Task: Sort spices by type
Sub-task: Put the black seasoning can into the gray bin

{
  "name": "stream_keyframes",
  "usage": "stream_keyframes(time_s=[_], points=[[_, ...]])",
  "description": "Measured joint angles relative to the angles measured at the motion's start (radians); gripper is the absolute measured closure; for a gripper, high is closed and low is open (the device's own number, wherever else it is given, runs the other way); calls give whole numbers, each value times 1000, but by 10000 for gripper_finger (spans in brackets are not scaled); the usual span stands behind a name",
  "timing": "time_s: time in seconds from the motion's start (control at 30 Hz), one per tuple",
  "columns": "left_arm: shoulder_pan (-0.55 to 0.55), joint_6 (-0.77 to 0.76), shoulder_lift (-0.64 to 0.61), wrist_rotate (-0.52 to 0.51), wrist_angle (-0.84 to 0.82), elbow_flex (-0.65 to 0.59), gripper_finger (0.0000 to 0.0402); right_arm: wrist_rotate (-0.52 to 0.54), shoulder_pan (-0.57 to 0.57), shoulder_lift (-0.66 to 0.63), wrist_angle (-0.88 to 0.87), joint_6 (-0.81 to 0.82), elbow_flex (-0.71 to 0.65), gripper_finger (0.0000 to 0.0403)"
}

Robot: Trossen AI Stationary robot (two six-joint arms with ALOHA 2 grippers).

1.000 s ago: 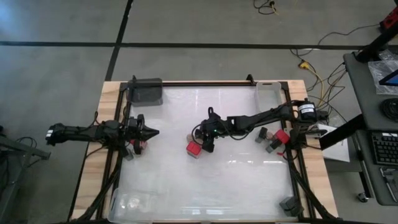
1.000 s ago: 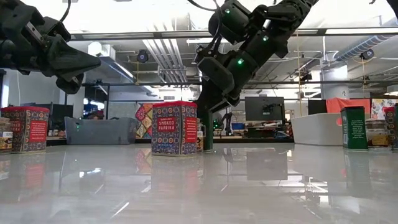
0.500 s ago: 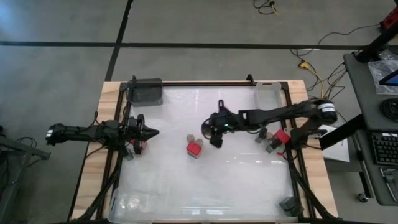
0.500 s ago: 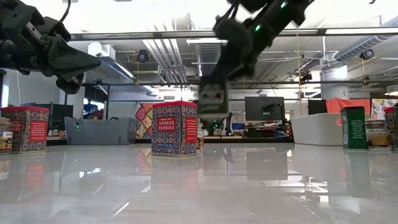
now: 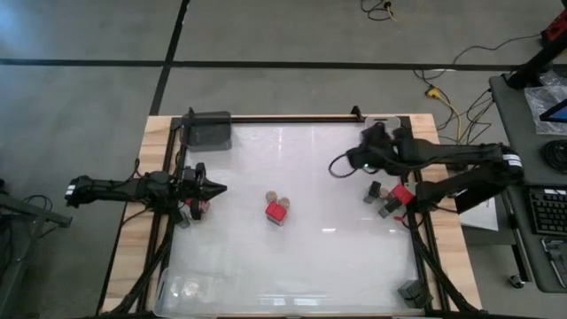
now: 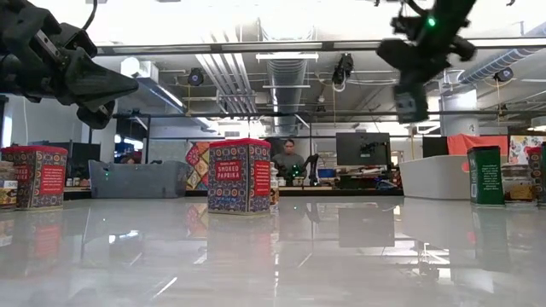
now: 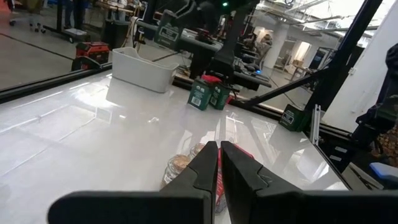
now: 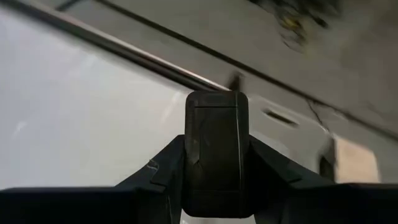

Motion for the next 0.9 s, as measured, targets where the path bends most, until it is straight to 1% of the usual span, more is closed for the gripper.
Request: stream_keyframes(time_s=[0.13, 0.27, 0.43, 0.57, 0.73, 0.9], points=[[0, 0, 0, 0, 0, 0, 398, -1, -113, -61, -6, 82, -102, 276], [0, 0, 0, 0, 0, 0, 398, -6, -222, -105, 79, 72, -215, 275], [0, 0, 0, 0, 0, 0, 398, -106, -341, -128, 292, -12, -339, 279], [0, 0, 0, 0, 0, 0, 398, -195, -432, -112, 383, -40, -405, 272], [0, 0, 0, 0, 0, 0, 398, -310, -501, -94, 509, -72, -459, 277], [0, 0, 0, 0, 0, 0, 398, -323, -516, -78, 521, -66, -467, 274]])
